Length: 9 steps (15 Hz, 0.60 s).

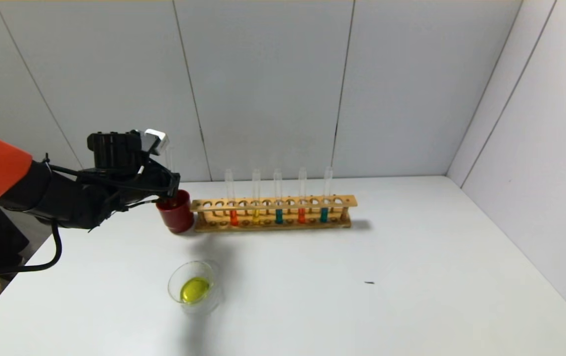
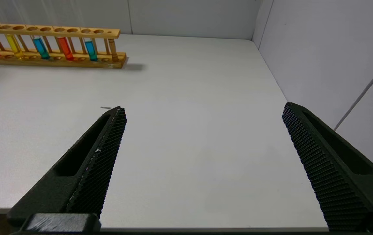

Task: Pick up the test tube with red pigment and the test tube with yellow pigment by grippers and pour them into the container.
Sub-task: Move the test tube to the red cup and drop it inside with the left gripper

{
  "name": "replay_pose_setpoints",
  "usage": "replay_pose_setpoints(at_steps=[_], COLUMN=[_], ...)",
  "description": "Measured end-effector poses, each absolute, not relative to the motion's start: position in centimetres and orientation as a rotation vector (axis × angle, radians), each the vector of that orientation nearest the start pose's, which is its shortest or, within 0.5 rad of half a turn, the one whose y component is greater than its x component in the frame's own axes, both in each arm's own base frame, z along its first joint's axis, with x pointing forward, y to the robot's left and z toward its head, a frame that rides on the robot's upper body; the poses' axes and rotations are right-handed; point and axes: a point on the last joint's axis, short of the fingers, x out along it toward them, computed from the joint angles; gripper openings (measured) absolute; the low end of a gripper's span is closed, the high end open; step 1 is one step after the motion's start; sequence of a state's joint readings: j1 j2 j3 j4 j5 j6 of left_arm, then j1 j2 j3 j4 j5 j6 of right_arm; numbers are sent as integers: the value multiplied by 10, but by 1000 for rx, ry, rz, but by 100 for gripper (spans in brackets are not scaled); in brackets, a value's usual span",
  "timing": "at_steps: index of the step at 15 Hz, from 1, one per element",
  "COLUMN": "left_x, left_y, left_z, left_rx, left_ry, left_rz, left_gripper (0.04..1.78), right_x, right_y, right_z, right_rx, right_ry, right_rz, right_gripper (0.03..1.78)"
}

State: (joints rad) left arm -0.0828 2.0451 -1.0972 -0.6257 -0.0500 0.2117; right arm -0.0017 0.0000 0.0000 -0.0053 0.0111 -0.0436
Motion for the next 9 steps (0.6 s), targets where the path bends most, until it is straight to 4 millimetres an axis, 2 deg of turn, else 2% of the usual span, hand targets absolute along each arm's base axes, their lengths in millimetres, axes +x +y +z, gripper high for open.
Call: replay_pose_setpoints(at_steps=[7,9], left_x=[404,404], left_y=[-35,-34], left_z=[113,110], left_rx=[211,211], left_ry=[364,372], left_rz=[-172,-171], left_gripper=[31,38], right_x=[-23,-23], right_y=[0,0], right_z=[76,76], right_rx=[-43,-43], right_ry=[-6,-6], right_rz=[10,10], right_gripper=[175,175])
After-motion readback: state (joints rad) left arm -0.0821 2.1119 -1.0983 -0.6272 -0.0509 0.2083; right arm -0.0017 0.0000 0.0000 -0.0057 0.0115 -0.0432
